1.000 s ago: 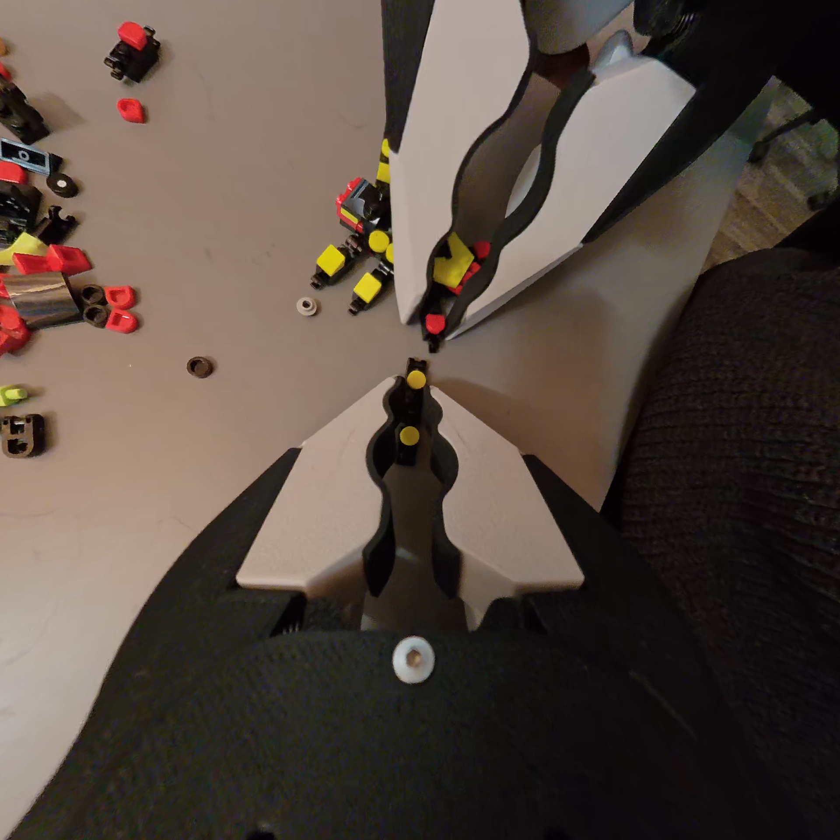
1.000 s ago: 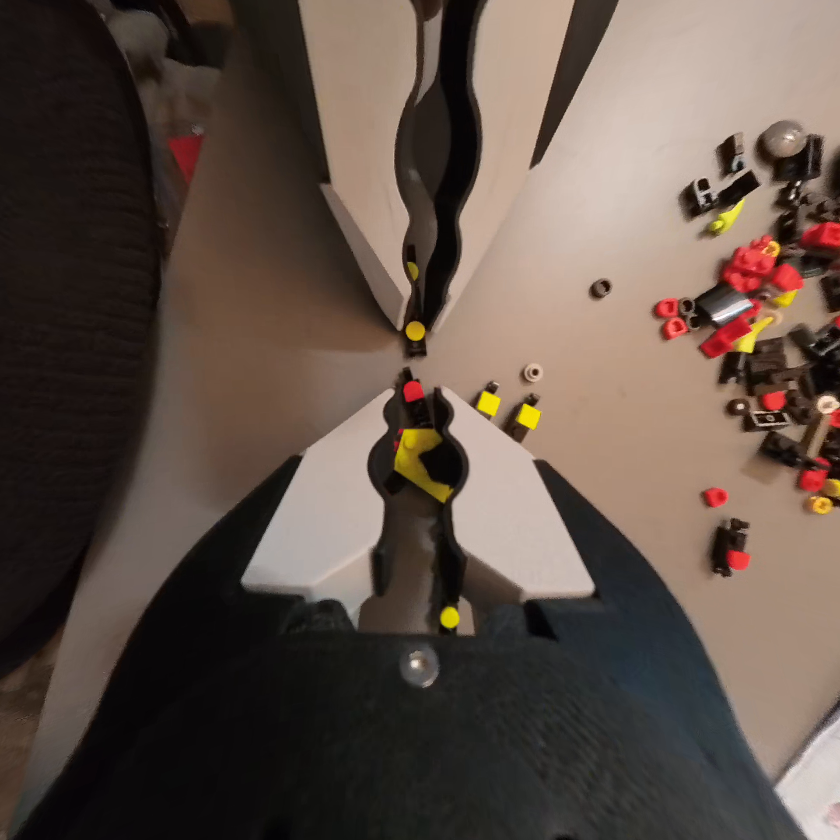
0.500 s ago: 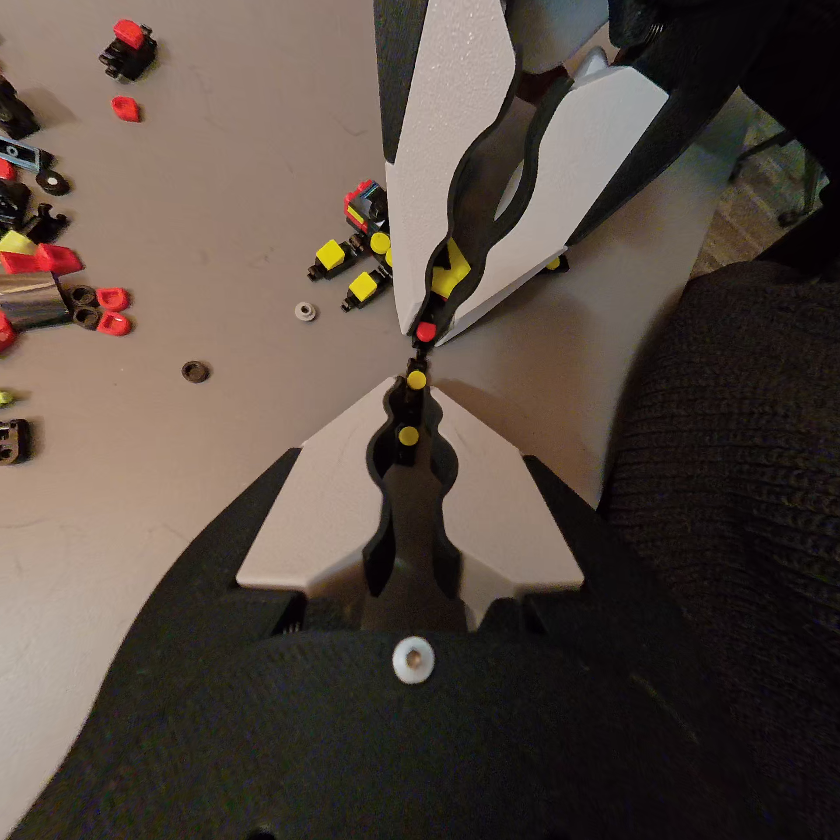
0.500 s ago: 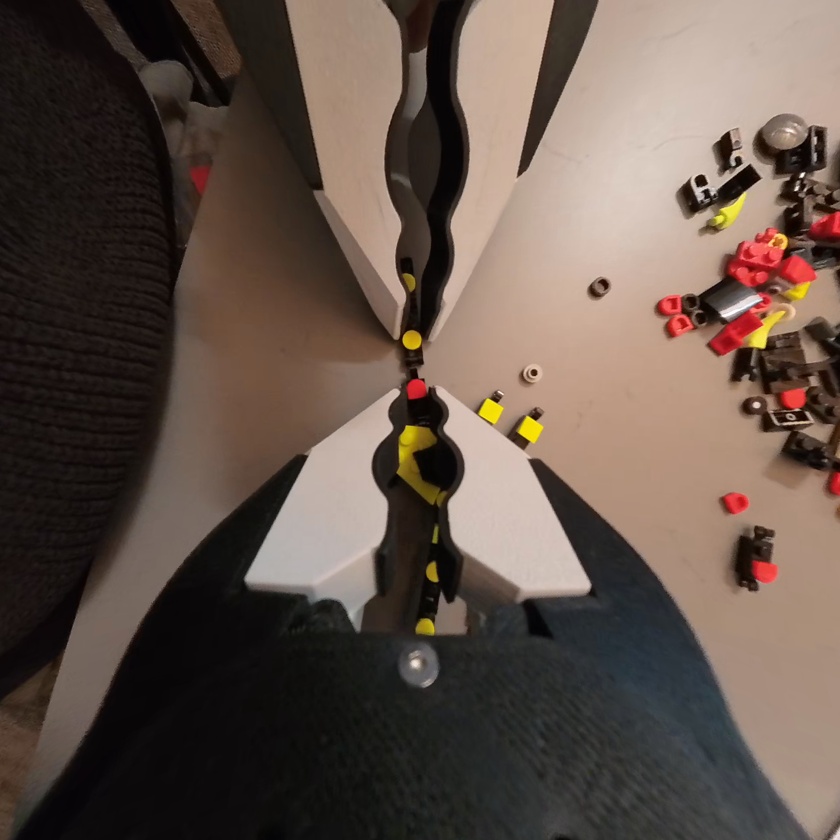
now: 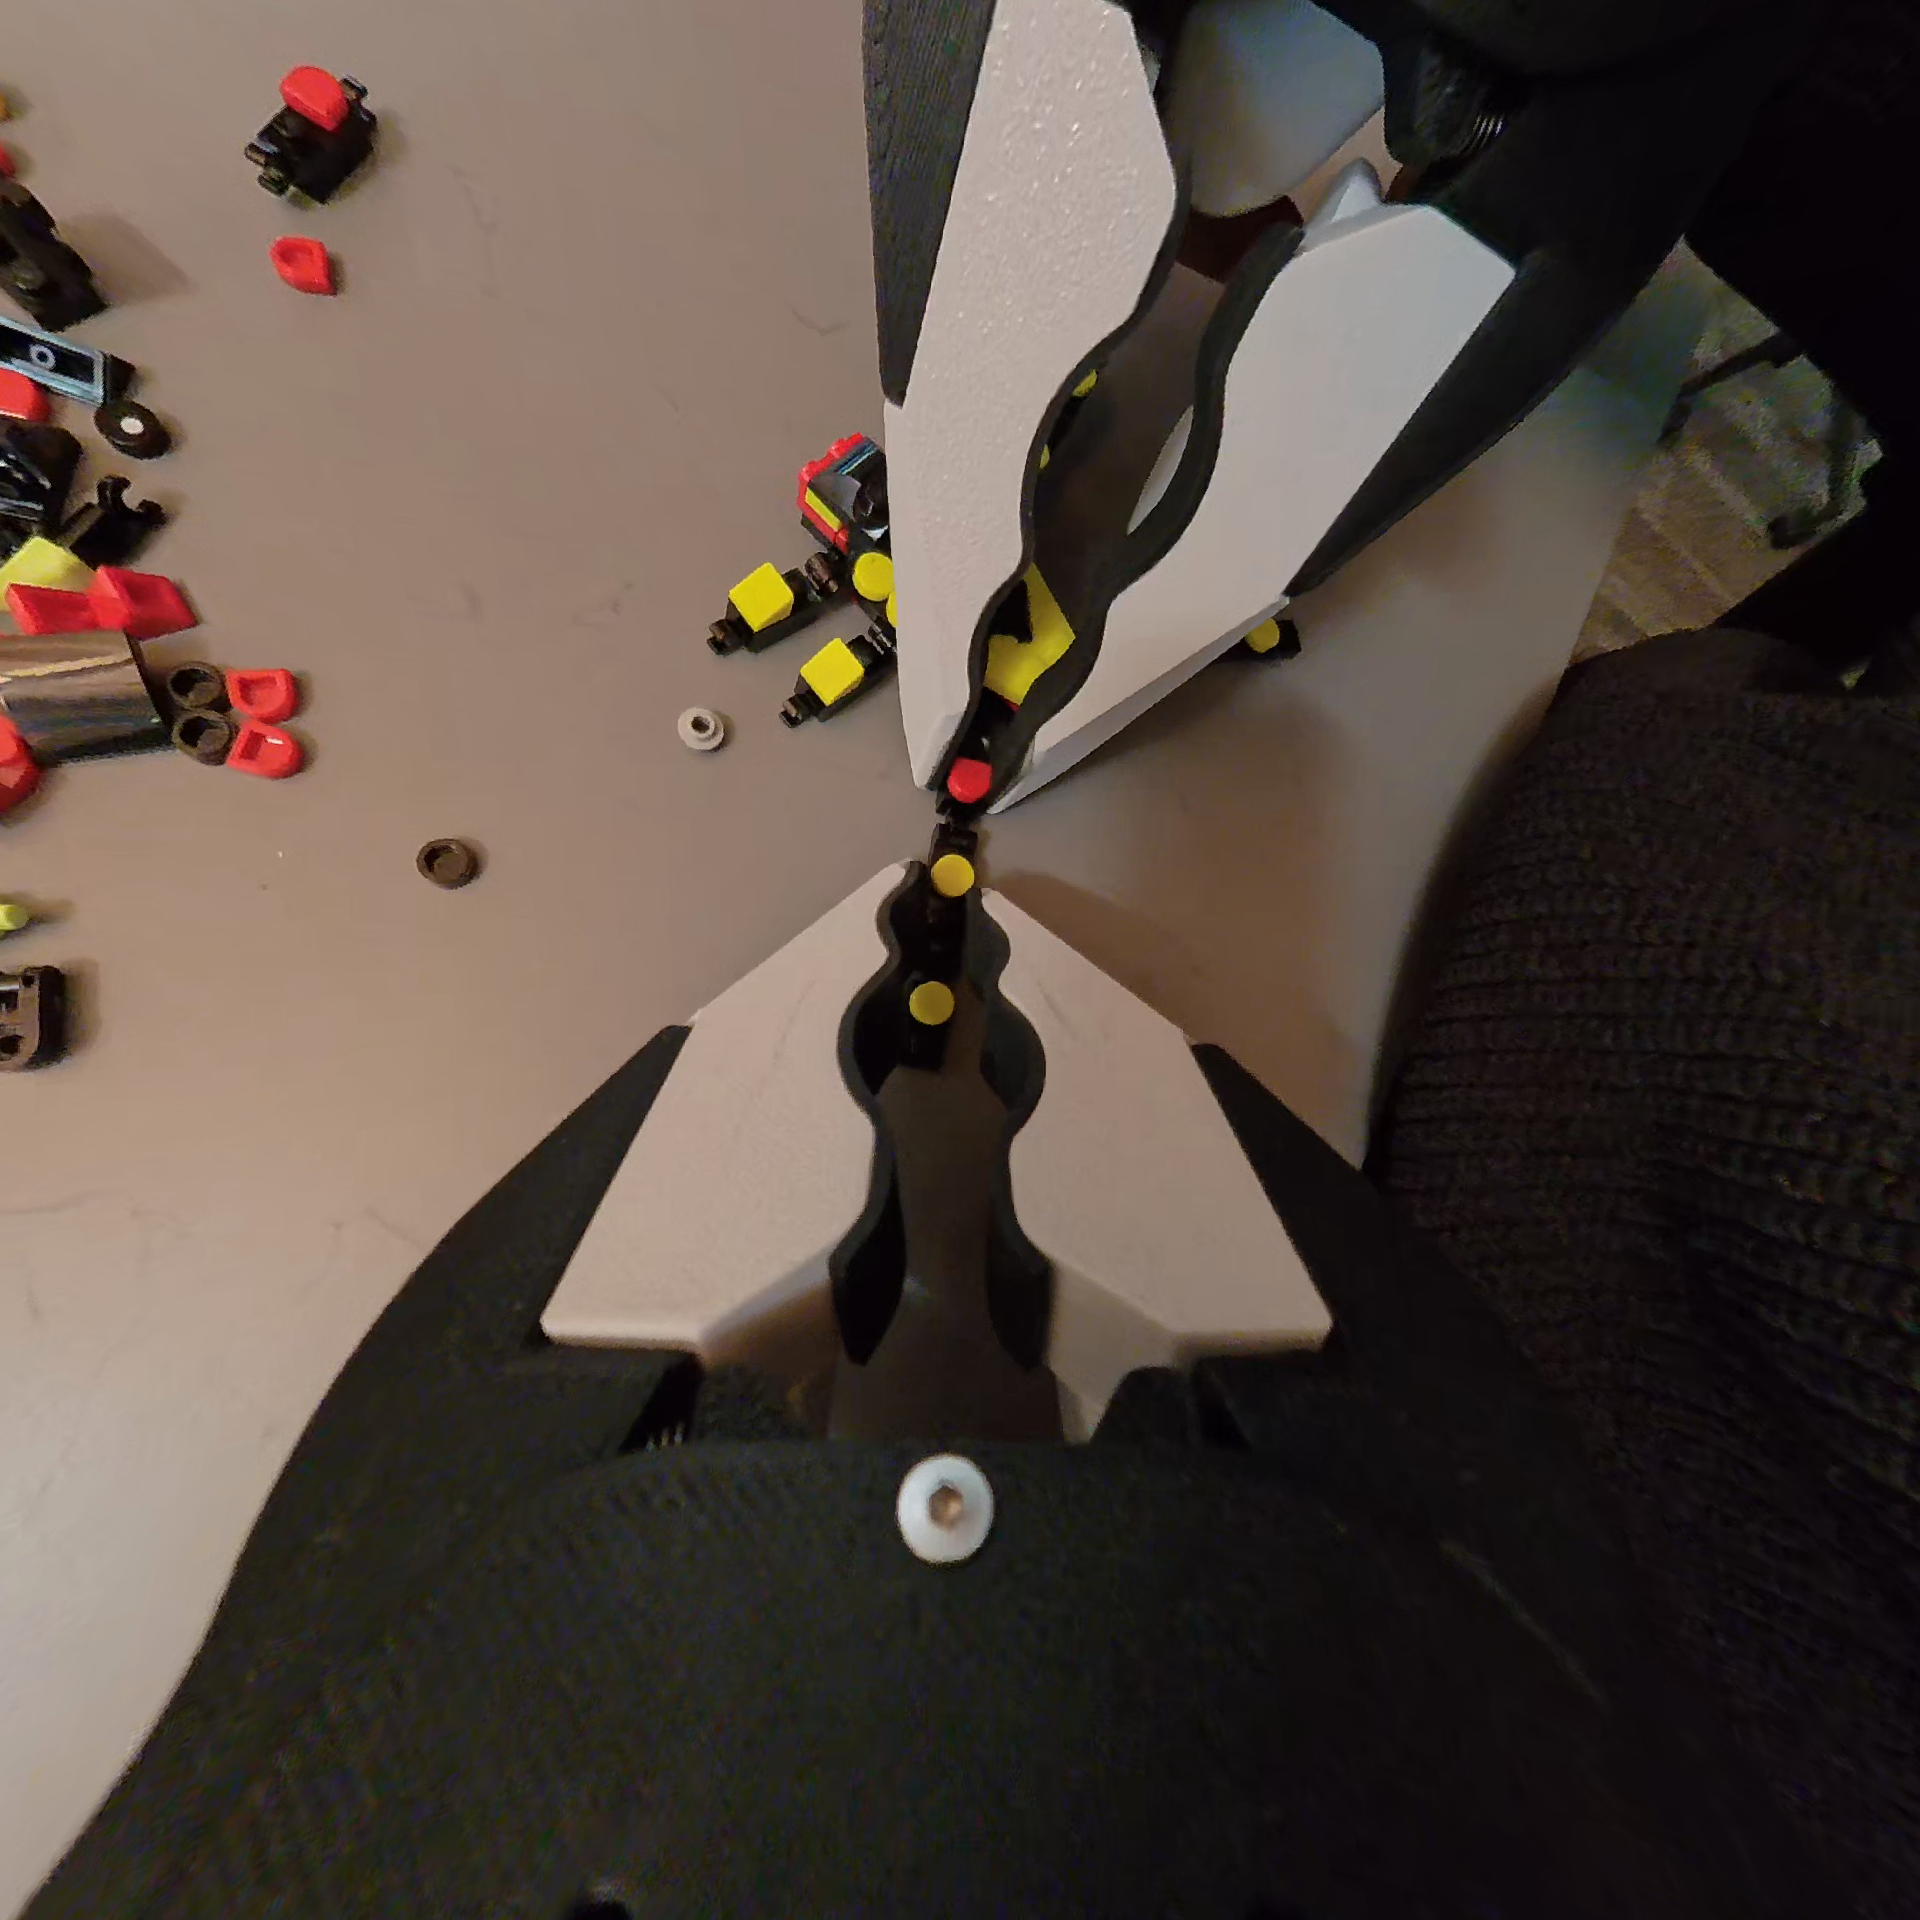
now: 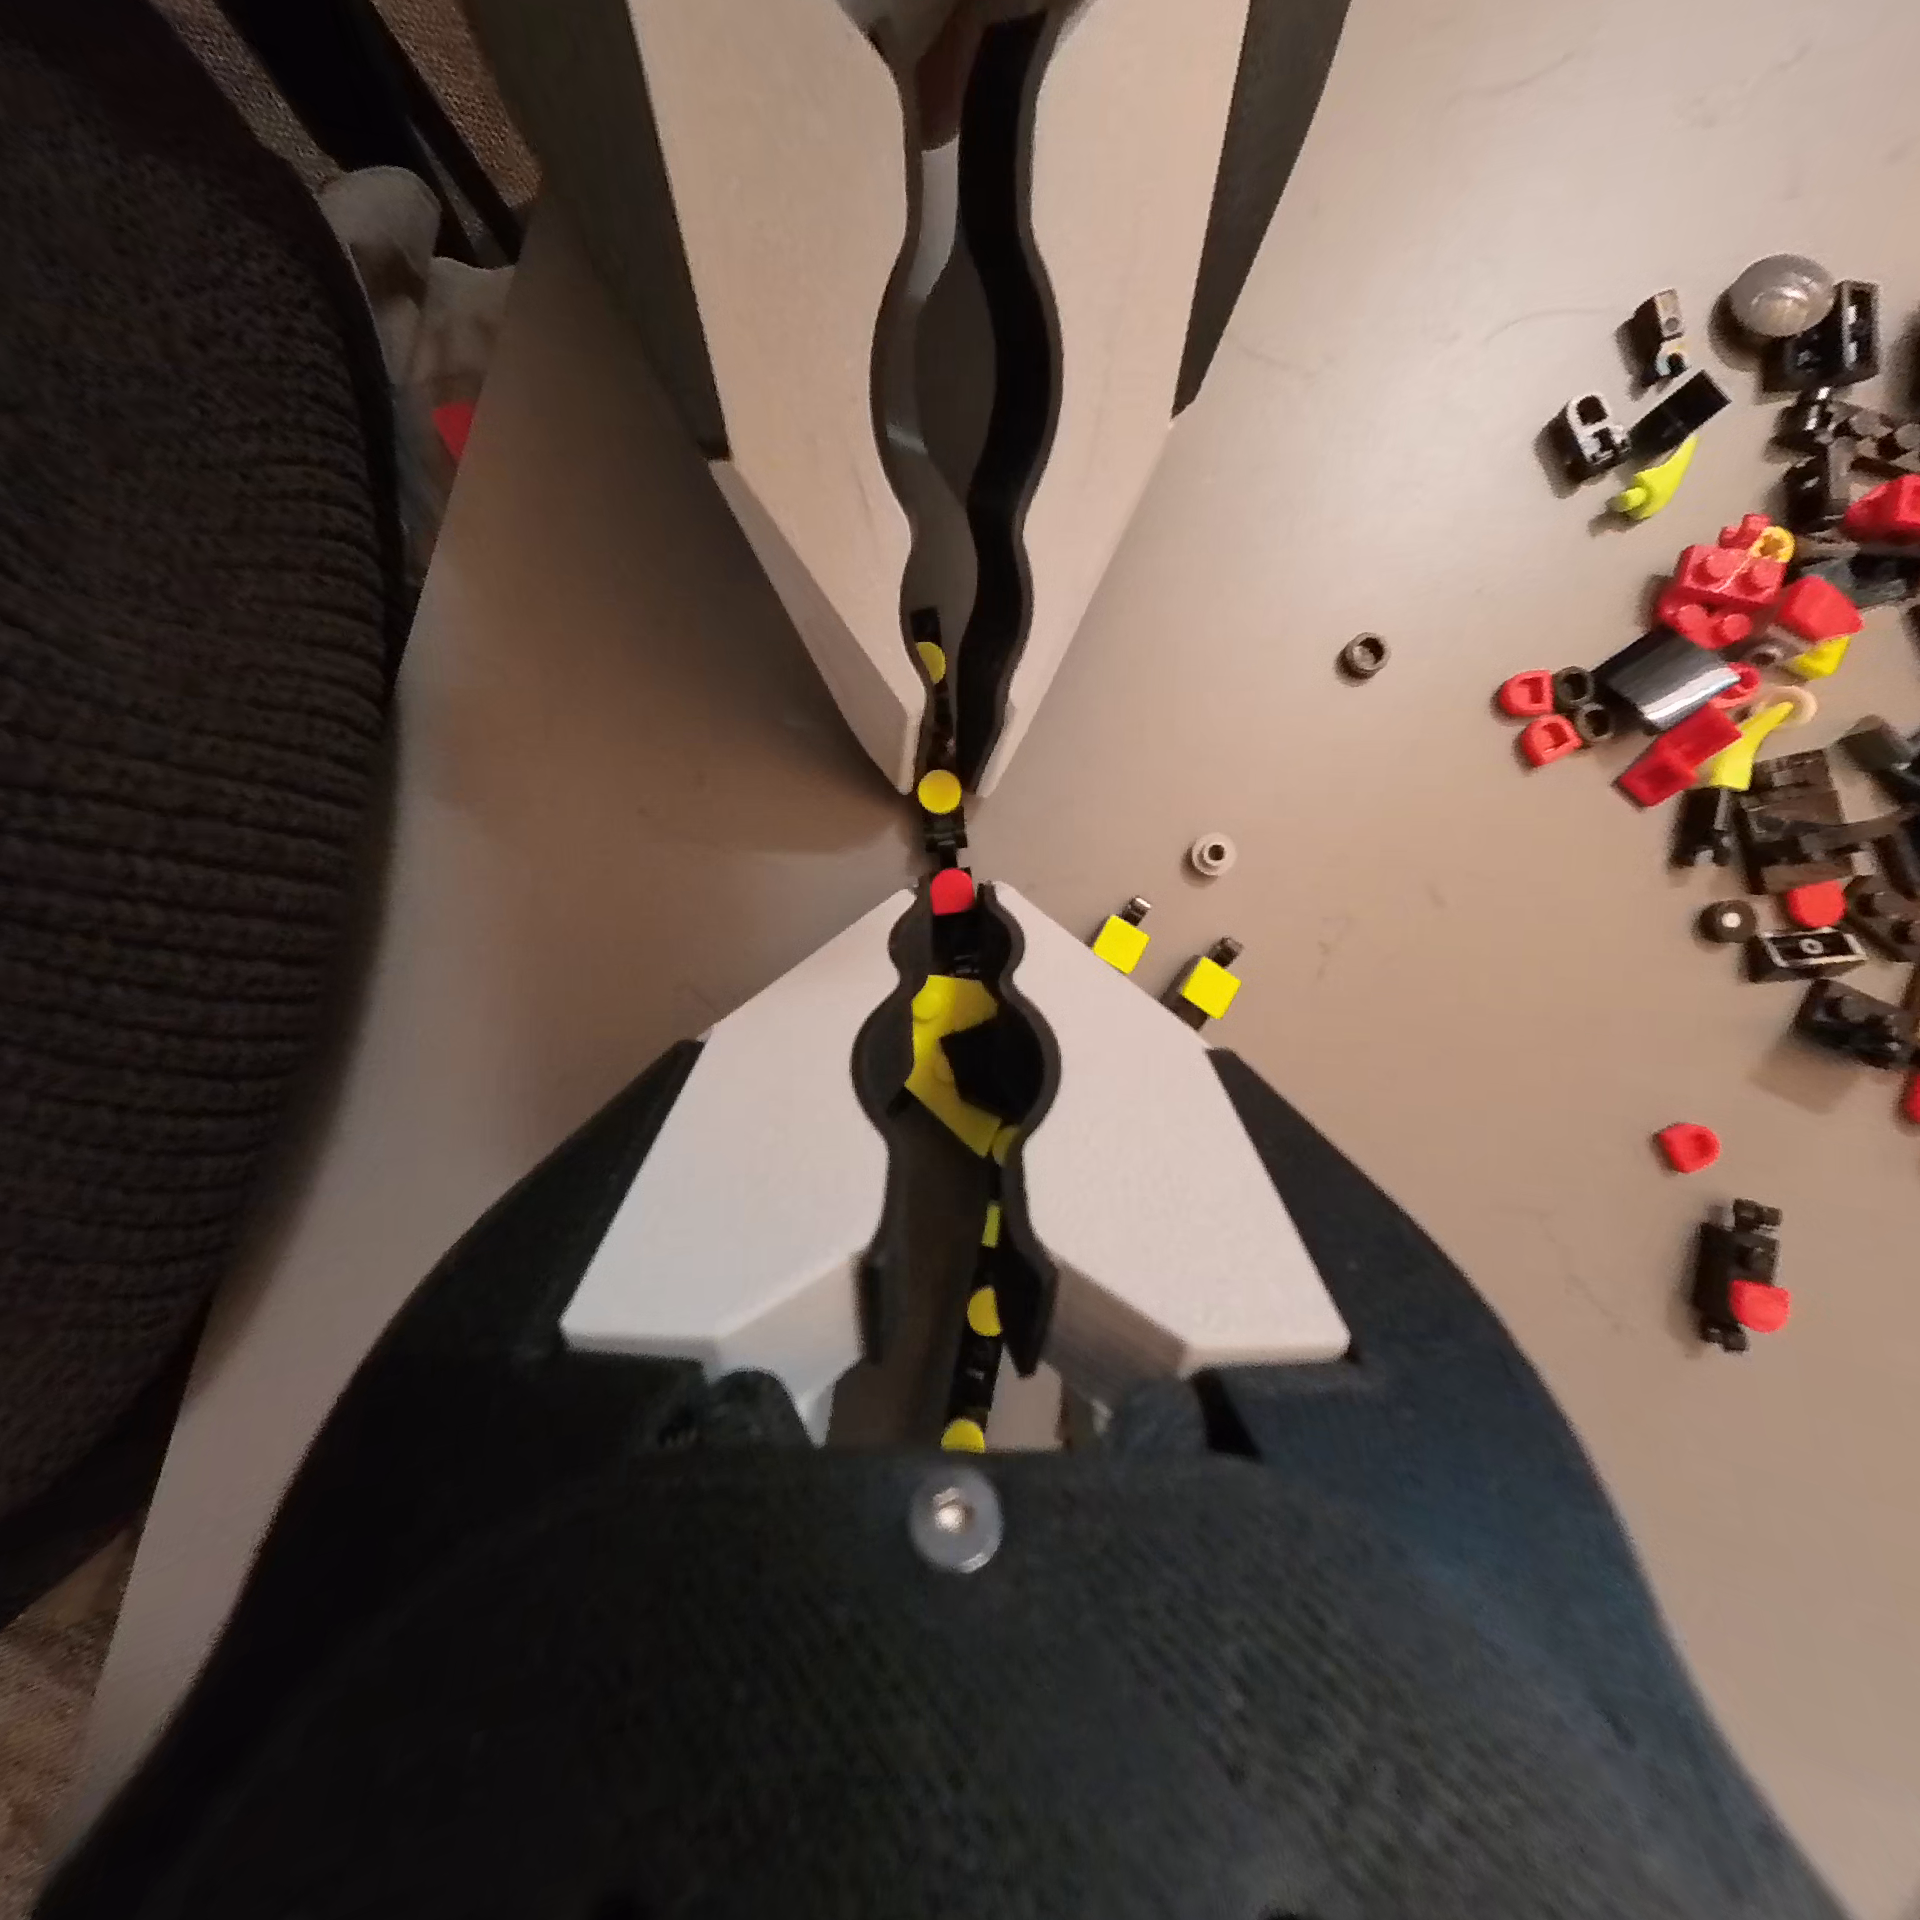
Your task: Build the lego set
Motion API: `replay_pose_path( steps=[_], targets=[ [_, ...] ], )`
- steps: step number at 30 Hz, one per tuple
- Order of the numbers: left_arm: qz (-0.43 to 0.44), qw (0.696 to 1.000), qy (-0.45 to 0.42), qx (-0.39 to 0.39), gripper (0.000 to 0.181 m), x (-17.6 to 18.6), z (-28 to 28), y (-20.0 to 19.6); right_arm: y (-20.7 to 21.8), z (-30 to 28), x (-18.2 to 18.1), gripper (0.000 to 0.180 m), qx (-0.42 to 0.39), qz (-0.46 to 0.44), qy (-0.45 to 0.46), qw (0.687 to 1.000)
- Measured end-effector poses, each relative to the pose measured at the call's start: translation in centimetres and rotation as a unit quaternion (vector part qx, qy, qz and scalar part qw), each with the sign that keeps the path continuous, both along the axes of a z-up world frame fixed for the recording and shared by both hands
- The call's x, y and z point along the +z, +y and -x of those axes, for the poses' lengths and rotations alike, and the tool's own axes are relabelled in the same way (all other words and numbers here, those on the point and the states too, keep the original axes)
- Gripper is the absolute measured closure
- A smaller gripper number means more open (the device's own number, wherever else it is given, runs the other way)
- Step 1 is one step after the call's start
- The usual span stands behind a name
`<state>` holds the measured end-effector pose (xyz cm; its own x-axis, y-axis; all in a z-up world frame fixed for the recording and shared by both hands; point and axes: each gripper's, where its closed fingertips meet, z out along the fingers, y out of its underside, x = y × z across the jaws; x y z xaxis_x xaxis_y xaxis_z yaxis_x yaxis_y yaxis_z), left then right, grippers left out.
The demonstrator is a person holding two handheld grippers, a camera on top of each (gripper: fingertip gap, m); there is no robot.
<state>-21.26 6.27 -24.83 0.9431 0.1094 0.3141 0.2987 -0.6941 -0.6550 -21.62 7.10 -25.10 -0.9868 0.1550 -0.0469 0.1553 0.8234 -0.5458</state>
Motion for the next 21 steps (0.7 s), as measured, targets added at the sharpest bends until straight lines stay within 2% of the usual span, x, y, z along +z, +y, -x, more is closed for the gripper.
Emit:
replay_pose_path(
  steps=[21],
  targets=[
    [-0.002, 1.000, -0.016, 0.010, 0.177, -0.03, 0.06, 0.29, -0.11, 0.07, -0.02, 0.173, -0.001, 0.024, 0.002, 1.000]
  ],
)
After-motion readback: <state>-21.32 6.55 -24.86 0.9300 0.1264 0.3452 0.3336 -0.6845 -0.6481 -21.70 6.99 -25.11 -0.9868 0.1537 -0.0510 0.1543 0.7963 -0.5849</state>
